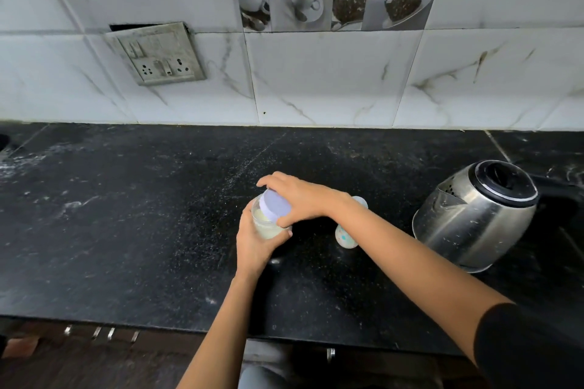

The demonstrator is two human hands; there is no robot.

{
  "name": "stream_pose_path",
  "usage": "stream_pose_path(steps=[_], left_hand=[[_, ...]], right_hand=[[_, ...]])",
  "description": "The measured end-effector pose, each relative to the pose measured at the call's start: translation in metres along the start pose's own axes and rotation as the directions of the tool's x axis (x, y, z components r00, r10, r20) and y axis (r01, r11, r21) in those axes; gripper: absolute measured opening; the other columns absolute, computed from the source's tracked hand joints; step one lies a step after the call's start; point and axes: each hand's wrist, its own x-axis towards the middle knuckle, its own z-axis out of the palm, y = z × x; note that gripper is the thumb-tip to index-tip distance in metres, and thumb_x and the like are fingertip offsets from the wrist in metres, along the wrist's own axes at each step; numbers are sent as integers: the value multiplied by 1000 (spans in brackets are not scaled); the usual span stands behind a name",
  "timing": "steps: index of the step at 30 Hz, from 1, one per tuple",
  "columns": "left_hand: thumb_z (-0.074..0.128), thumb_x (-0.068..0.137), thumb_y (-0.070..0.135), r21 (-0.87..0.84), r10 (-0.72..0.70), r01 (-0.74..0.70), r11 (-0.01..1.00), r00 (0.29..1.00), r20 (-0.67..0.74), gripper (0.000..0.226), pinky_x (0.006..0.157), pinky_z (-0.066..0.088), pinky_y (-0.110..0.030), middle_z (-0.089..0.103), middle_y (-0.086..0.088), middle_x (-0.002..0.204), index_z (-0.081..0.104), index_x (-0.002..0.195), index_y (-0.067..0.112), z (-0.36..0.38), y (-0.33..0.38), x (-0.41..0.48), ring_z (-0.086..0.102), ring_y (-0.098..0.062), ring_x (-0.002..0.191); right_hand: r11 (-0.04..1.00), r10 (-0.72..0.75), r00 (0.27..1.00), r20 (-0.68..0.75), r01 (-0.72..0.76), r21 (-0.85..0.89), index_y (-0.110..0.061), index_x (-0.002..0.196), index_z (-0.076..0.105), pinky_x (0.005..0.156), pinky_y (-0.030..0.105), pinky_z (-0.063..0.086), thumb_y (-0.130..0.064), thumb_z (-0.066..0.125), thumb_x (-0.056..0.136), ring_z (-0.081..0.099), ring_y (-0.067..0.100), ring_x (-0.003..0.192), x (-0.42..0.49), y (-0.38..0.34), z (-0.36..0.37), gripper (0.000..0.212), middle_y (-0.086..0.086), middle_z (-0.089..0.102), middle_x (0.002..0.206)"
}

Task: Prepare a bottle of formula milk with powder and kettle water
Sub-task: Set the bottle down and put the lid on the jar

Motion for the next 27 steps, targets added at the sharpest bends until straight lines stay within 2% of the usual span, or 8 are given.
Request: stream_pose_path(steps=[4,14,16,19,21,23,25,27], left_hand=[[83,54,33,15,-43,43,999,999,2,84,82,42,-17,57,22,116,42,127,43,6,-2,1,53,5,106],[88,58,19,36,-94,96,995,995,-41,77,75,42,-15,59,19,105,45,119,38,9,-4,3,56,2,97],[88,59,18,36,-98,99,994,994,-40,78,73,41,-12,59,19,105,45,120,39,9,-5,3,56,3,96],[88,59,19,44,-98,100,994,994,-48,73,71,42,-9,59,19,108,47,114,42,10,-6,1,56,6,96],[90,56,20,46,-101,104,993,993,-61,71,73,42,-8,61,17,110,49,110,43,11,-7,2,57,4,98],[90,56,19,41,-107,110,993,993,-55,76,72,41,-4,60,20,109,49,117,38,10,-8,2,56,9,97],[90,56,18,31,-113,114,993,993,-45,82,71,39,0,57,25,109,46,123,37,7,-7,3,51,17,96],[90,56,18,32,-116,117,993,993,-35,84,71,38,0,55,26,109,45,124,36,6,-8,4,50,18,96]], right_hand=[[997,-70,997,34,71,-12,-20,136,45,101,43,40,-21,72,71,39,21,119,11,1,9,71,0,43,131],[968,-88,987,131,116,-225,-24,132,53,95,42,42,-23,71,72,44,25,109,20,-7,7,62,2,48,126],[957,-57,994,90,80,-278,-22,130,54,86,36,41,-31,70,76,45,26,107,18,-11,6,57,5,48,122],[917,112,989,-100,-142,-372,-9,122,52,71,36,37,-55,59,84,52,34,103,19,-22,18,61,14,50,115],[891,249,950,-189,-301,-341,-3,114,56,68,35,38,-64,48,87,59,34,101,20,-27,20,68,16,56,112],[891,330,927,-178,-368,-267,-6,94,64,68,33,39,-70,41,87,61,32,94,13,-25,7,68,12,62,96],[902,309,939,-150,-339,-266,-9,76,58,66,32,38,-72,40,87,58,29,82,4,-18,-14,66,5,57,79],[944,167,981,-97,-187,-272,-11,95,57,68,34,39,-65,57,82,57,27,89,0,-10,-28,54,4,56,92]])
